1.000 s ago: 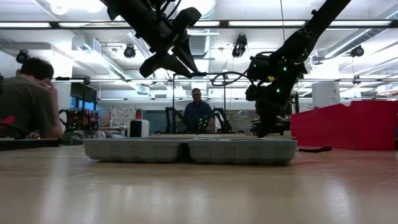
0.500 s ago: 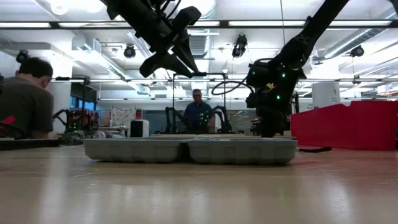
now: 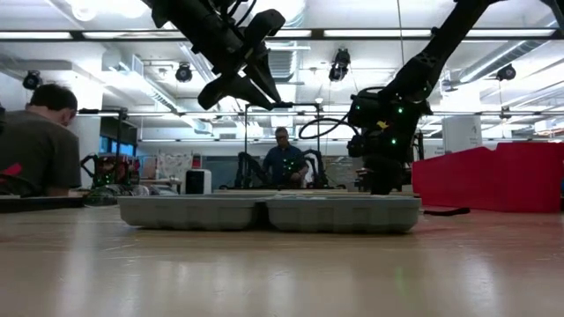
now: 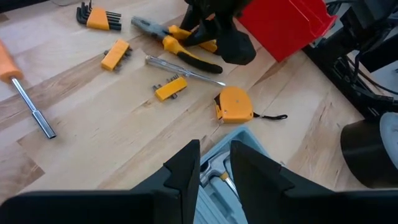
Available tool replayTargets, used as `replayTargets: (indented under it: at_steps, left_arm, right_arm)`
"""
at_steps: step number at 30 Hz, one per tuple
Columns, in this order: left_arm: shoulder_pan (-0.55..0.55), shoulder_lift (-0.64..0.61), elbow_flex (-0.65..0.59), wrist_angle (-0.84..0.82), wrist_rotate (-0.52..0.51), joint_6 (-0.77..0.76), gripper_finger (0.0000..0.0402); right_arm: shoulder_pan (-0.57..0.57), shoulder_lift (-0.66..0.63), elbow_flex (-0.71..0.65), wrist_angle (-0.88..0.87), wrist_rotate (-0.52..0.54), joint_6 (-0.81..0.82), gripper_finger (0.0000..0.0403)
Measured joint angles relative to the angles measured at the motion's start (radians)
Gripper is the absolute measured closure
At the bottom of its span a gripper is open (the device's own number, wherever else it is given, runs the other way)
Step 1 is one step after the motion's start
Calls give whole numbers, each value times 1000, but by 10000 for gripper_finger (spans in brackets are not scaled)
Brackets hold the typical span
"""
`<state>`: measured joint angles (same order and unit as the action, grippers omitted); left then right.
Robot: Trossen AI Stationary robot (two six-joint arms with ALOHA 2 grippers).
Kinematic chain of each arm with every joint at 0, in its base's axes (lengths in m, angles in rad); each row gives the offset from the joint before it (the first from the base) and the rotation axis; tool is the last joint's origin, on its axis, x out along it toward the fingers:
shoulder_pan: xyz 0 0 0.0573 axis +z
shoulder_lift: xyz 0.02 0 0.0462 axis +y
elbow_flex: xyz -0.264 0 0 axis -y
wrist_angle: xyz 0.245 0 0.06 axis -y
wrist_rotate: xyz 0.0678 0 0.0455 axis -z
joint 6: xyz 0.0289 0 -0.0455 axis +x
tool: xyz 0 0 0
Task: Prefit tool cases
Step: Put the yellow pliers into the gray pre-fit tool case
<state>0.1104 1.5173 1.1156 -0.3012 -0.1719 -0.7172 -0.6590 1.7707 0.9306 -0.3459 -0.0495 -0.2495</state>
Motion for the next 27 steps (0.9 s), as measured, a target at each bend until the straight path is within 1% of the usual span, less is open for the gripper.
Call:
replayTargets:
  at_steps: [2,3,8,11,18,23,27]
  left_arm:
    - [0,0,0,0,0,-3,308]
    - [0,0,0,0,0,-3,308]
    - [-1,0,0,0,5,-8,308]
    - [-2,0,0,0,6,-9,308]
    - [-5,1,0,10,6,-29,308]
    - [-29,42,-2,109,-2,-56,308]
    - [-51,84,-40,295,0,-64,308]
  right_arm:
    - [0,0,0,-5,-19,-17,364]
    - [0,0,0,-7,-27,-14,374]
    - [1,-19,-2,-19,-32,-19,374]
    - [2,-53,-6,-63,-37,-26,374]
    - [6,-156,-8,-135,-108,-33,374]
    - [29,-230,-13,-156,-110,-26,374]
    - [61,-304,-30,-152,-121,3,374]
